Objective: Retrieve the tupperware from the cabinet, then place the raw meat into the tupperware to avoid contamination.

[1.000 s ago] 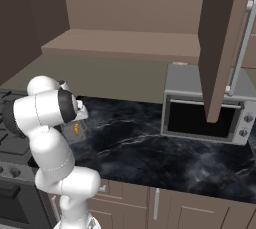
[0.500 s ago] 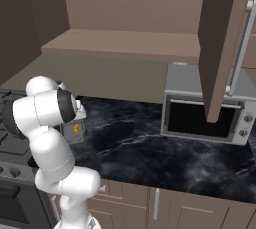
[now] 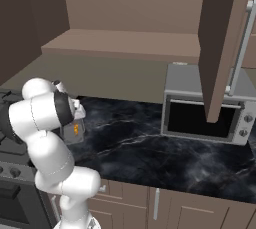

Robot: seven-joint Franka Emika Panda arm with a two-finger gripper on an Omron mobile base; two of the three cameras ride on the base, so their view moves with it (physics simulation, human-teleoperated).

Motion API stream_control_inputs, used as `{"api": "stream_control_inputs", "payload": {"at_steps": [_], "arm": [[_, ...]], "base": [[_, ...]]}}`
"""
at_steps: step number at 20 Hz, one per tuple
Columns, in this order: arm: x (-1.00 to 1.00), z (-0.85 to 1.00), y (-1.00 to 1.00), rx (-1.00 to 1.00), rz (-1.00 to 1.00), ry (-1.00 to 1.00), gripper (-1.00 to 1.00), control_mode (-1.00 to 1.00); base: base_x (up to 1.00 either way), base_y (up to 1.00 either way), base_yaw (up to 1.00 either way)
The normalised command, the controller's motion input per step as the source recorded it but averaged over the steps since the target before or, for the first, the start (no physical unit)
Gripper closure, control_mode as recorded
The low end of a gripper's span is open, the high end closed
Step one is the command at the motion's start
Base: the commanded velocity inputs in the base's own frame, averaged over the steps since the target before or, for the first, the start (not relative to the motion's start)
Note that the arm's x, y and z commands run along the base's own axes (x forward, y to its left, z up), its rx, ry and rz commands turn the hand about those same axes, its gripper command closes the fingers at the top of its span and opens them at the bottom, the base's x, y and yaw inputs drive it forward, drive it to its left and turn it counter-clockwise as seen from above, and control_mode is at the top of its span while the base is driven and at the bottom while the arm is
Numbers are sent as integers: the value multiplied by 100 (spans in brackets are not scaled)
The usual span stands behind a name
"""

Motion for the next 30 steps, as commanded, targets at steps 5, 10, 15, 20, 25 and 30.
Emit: {"api": "stream_control_inputs", "payload": {"at_steps": [5,10,15,20,25,30], "arm": [[-21,32,-15,2,-1,0,100,-100],[-18,33,-15,2,0,0,100,-100],[-35,22,-17,0,-6,0,100,-100],[-43,16,-22,0,-10,0,-100,-100],[-37,3,-46,1,-12,0,-100,-100],[-42,5,-51,0,-12,0,-100,-100]], "base": [[0,0,0],[0,0,0],[0,0,0],[0,0,0],[0,0,0],[0,0,0]]}}
